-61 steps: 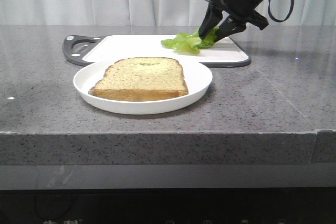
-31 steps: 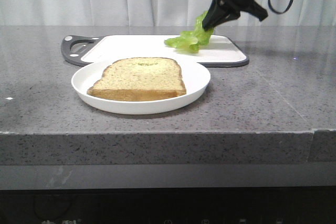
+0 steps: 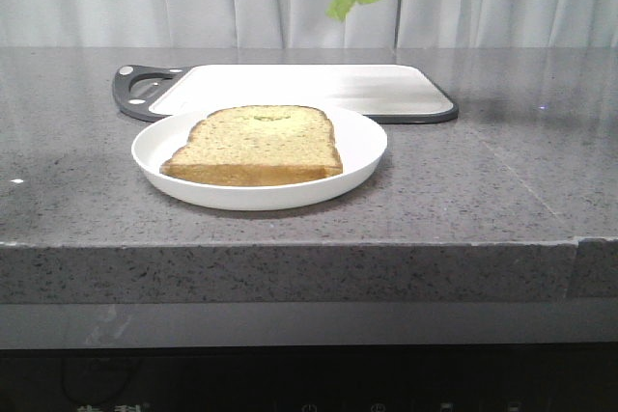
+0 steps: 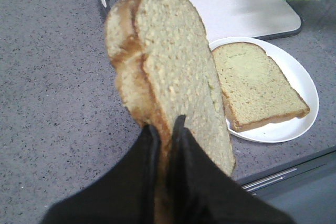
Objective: Left arm grabs bread, right arm adds lettuce
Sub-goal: 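Lift the lettuce leaf off the cutting board with the right gripper, then lay the lettuce on the bottom bread slice and open the right gripper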
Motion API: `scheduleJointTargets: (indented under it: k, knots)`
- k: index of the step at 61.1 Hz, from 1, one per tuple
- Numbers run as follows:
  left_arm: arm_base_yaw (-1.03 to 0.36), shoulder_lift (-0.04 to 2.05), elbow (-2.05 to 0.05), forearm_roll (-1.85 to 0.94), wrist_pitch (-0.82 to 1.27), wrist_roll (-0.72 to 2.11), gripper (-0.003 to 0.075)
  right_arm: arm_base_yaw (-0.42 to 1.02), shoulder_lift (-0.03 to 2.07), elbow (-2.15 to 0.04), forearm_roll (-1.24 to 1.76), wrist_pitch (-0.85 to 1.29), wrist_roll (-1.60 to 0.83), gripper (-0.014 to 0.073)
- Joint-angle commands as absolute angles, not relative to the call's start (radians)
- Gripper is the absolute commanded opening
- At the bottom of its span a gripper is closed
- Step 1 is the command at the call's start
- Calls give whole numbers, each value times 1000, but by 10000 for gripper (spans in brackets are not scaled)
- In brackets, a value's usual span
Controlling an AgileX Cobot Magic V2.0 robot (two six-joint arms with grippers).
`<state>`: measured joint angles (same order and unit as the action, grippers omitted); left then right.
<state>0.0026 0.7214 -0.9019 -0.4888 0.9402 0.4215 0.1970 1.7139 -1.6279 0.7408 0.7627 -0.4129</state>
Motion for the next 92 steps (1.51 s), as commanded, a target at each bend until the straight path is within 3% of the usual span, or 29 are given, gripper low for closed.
scheduleJointTargets:
  k: [1,14,36,69,92]
  knots:
    - [5,719,-927,-524,873,416,-20,226,1584,-1542,864,684,-543,-116]
    - [5,719,-927,-524,873,416,-20,286,1484,-1307,1153,679,-776,-116]
    - [5,719,-927,-524,873,416,-20,333,1508,-1084,1603,794,-1138,-116]
    - [5,719,-927,-524,873,416,-20,331,1679,-1059,1617,795,-1177,-109]
    - [5,719,-927,-524,873,416,-20,298,1672,-1062,1573,774,-1176,220]
